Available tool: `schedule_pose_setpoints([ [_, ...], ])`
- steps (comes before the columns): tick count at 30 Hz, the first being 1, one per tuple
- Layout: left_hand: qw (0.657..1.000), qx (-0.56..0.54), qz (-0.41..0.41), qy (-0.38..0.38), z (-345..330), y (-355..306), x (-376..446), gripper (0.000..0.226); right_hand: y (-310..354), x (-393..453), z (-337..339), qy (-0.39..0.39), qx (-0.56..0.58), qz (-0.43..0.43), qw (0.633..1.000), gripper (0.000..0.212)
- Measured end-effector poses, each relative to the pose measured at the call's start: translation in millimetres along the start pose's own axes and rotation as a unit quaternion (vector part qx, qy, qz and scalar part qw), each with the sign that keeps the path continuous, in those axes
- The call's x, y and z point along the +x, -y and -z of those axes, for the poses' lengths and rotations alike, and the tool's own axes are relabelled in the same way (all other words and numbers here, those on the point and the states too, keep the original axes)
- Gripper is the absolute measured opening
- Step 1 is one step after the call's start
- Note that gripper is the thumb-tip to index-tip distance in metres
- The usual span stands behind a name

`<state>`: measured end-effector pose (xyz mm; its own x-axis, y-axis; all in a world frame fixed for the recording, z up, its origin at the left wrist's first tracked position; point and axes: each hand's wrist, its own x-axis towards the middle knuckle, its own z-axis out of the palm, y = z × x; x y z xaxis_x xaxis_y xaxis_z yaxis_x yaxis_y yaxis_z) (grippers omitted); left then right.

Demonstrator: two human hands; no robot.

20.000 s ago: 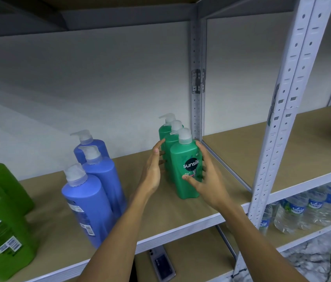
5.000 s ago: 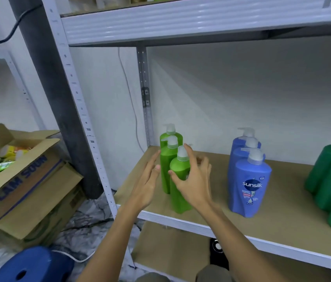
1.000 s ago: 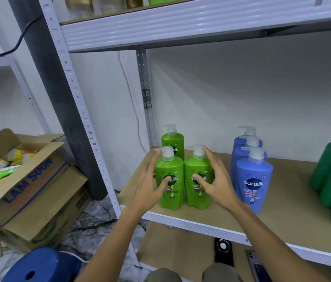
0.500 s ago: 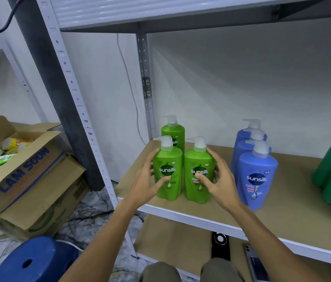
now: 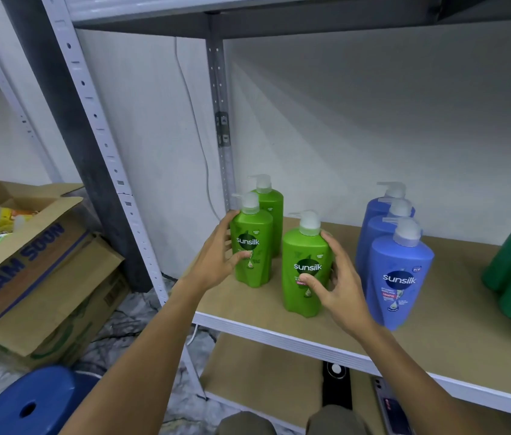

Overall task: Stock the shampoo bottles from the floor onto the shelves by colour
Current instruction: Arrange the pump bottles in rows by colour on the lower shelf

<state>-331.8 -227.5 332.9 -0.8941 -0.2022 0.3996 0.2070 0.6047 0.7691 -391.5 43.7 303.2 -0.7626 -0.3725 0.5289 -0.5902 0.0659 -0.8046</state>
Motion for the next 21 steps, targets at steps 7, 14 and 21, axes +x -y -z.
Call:
schedule_pose_setpoints([
  [7, 0.999, 0.045, 0.016, 0.003, 2, -1, 14, 0.088, -3, 0, -2, -0.003, -0.001, 0.001, 1.000, 0.088],
  [14, 1.000, 0.025, 0.017, 0.006, -1, 3, 21, 0.089, -3, -2, -2, -0.006, -0.012, 0.006, 1.000, 0.089],
  [21, 1.000, 0.018, 0.018, 0.006, -4, 2, 23, 0.085, -4, -2, -2, -0.005, -0.014, 0.005, 1.000, 0.090],
])
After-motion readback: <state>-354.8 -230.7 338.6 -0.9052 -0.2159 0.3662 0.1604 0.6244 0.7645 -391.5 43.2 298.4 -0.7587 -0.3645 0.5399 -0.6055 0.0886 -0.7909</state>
